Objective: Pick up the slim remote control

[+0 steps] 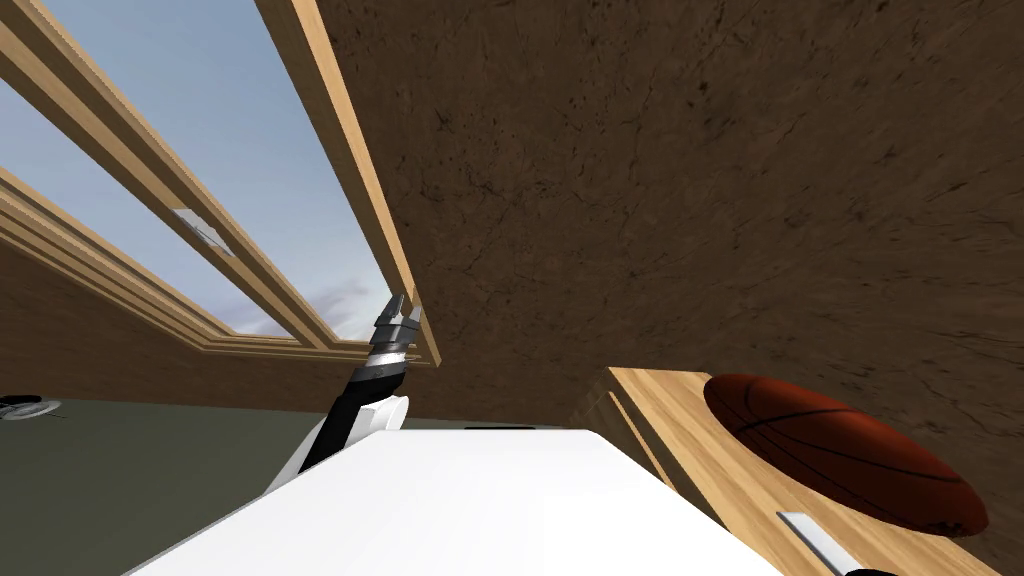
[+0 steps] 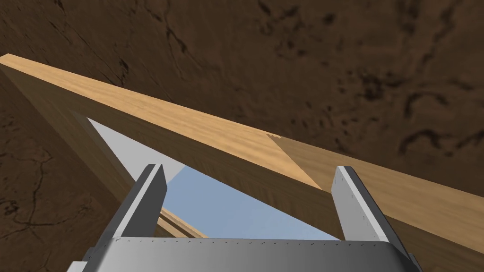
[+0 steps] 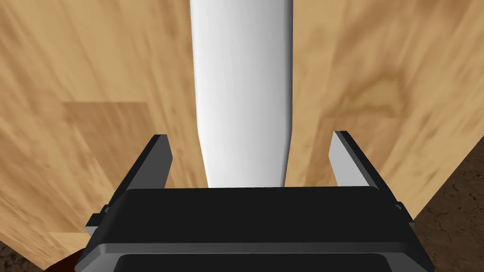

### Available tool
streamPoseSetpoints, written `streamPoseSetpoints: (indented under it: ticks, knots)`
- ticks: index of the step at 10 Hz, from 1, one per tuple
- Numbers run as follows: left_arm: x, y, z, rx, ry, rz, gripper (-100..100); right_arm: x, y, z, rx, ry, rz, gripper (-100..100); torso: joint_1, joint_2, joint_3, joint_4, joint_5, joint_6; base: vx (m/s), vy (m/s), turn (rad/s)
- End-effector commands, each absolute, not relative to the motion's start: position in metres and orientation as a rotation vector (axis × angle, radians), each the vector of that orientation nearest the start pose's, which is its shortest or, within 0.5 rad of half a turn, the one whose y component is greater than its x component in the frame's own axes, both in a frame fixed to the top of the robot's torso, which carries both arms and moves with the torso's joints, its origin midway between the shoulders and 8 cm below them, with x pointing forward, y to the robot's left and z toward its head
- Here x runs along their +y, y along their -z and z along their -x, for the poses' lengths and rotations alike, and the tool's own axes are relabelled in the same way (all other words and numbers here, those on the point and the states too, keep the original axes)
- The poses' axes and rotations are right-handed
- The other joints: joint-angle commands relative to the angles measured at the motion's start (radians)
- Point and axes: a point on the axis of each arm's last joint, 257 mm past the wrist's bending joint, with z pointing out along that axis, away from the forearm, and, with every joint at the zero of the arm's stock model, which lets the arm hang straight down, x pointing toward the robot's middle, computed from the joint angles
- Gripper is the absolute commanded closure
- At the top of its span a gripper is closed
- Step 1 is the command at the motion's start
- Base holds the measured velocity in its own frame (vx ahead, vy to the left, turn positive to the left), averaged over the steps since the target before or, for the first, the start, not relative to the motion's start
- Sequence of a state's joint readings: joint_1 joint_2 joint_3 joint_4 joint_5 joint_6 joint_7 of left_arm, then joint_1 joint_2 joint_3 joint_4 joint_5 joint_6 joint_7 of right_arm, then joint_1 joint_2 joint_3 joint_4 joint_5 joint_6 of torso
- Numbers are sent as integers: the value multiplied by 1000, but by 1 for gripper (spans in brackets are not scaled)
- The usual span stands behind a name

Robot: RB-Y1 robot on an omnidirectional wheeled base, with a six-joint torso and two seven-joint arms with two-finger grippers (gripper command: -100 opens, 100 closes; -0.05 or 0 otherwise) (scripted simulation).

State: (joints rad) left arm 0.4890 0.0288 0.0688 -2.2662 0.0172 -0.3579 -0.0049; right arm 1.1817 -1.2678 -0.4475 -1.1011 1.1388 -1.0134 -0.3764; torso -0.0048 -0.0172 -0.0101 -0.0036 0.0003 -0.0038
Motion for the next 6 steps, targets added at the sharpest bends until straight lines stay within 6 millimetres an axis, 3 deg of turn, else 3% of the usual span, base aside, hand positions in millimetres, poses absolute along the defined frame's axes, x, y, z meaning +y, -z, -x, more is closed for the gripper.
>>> streamPoseSetpoints:
  ticks: [1, 2, 3, 4, 6]
  knots:
    - [308, 5, -365, 716, 1207, 757, 0, -690, 296, 81, 3128, 23, -76, -100, 0, 0, 0, 0, 0, 0, 112, -13, 153]
    - [308, 5, -365, 716, 1207, 757, 0, -694, 295, 70, 3104, 31, -59, -100, 0, -1, -1, 0, 0, 0, 47, -6, 20]
    - [308, 5, -365, 716, 1207, 757, 0, -693, 296, 72, 3109, 28, -62, 0, 1, 2, 1, 0, 0, 1, 9, -2, -1]
    - [308, 5, -365, 716, 1207, 757, 0, -690, 308, 79, 3096, 31, -78, -100, 1, 5, 3, 1, 0, 1, -13, -7, 69]
    - [308, 5, -365, 716, 1207, 757, 0, -686, 320, 86, 3085, 32, -93, -100, 1, 9, 5, 2, 0, 1, -29, -14, 49]
